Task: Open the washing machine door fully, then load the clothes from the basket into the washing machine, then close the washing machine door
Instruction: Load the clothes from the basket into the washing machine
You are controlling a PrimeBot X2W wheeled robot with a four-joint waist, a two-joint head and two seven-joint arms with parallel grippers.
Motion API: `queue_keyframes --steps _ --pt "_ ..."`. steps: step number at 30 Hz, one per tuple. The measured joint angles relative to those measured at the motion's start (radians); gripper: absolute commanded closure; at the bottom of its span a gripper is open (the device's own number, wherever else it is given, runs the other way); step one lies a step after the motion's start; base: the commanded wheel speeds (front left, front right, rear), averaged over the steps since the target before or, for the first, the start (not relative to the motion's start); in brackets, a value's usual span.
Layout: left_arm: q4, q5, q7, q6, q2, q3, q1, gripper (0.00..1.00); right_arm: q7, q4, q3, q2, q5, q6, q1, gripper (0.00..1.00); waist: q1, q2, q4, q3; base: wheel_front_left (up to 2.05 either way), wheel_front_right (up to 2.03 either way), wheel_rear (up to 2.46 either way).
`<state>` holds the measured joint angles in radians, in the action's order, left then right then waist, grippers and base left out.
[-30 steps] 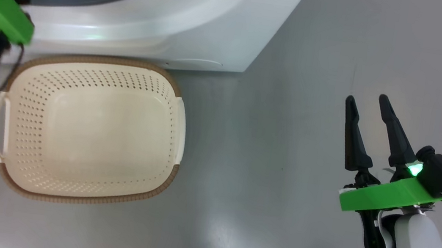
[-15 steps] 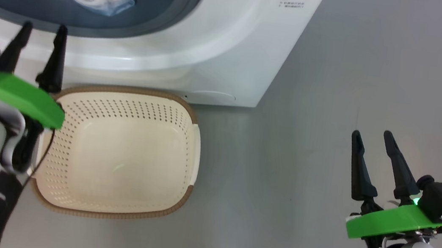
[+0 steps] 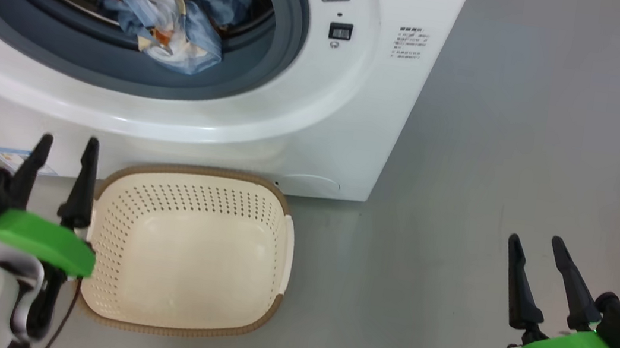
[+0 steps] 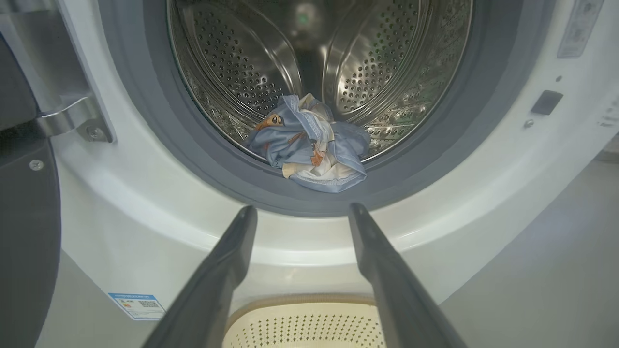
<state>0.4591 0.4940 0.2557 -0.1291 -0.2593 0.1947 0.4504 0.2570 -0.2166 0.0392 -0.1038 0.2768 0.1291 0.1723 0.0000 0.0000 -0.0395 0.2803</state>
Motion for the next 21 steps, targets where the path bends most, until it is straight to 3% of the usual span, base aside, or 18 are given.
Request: queue_keyframes --steps 21 --pt "-0.212 -0.104 0.000 0.000 0.058 -0.170 -0.381 0.00 0.000 0.001 0.035 -0.026 0.018 0.000 -0.134 0.00 0.0000 0.0000 0.017 -0.138 0.00 0.00 0.00"
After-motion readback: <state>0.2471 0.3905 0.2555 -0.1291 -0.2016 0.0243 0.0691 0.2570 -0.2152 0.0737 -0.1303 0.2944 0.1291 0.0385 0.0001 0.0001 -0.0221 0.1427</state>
